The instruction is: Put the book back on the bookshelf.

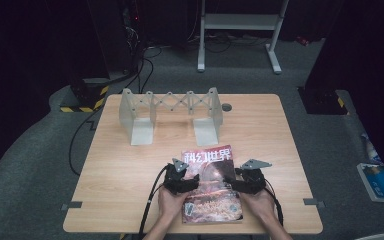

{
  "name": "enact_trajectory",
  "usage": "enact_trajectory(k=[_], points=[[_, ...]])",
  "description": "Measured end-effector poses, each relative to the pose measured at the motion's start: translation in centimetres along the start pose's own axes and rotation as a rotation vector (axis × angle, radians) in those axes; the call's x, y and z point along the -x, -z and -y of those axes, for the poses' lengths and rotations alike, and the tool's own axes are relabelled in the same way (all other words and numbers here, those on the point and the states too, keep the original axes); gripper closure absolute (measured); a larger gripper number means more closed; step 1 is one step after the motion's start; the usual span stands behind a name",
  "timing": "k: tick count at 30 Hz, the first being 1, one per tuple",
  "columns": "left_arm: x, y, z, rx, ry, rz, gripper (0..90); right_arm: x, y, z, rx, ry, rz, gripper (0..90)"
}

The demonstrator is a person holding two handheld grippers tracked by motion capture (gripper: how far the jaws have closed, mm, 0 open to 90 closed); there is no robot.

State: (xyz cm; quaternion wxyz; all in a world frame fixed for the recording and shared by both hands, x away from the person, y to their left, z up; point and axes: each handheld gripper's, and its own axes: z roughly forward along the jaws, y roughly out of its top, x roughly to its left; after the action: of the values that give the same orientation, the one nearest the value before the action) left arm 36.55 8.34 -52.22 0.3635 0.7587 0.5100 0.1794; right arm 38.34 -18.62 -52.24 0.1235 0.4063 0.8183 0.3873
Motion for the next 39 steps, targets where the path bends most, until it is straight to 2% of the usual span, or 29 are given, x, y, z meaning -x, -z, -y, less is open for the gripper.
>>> enact_trajectory(k=[2,8,12,15,17,20,24,27,29,34,39], points=[[0.0,0.0,0.0,0.003,-0.002,-0.001,29.3,0.1,-0.1,0.0,0.004,-0.001,0.0,42.6],[-1.1,0.1,-0.1,-0.004,-0.014,0.038,31.2,0.0,0.1,0.0,0.025,-0.009,0.013,44.8],[-1.8,0.0,-0.4,0.027,0.0,0.097,29.9,0.3,0.3,-0.1,0.031,-0.043,0.002,45.1],[-2.1,-0.3,-0.3,0.057,-0.02,0.076,30.9,0.6,0.4,-0.1,0.047,-0.06,0.007,44.9],[-2.5,-0.6,-0.3,0.053,-0.016,0.064,31.1,1.0,0.7,-0.2,0.068,-0.081,0.023,44.1],[-3.0,-0.7,-0.4,0.06,0.009,0.056,31.2,1.6,0.8,-0.9,0.036,-0.104,0.029,42.5],[-3.2,-1.0,-0.5,0.077,0.033,0.024,31.4,2.3,1.1,-2.3,0.002,-0.096,0.029,39.7],[-3.1,-1.1,-0.4,0.085,0.027,0.009,31.6,2.6,1.1,-3.2,-0.019,-0.116,0.018,39.3],[-2.9,-1.2,-0.4,0.086,0.01,0.0,31.8,2.9,1.0,-3.7,-0.027,-0.111,0.013,39.5],[-2.8,-1.2,-0.3,0.09,0.009,-0.001,32.2,3.4,-0.1,-5.5,-0.095,-0.129,-0.013,40.3],[-2.8,-1.2,-0.3,0.091,0.003,-0.002,32.0,3.5,-1.1,-6.7,-0.148,-0.131,-0.006,41.0]])
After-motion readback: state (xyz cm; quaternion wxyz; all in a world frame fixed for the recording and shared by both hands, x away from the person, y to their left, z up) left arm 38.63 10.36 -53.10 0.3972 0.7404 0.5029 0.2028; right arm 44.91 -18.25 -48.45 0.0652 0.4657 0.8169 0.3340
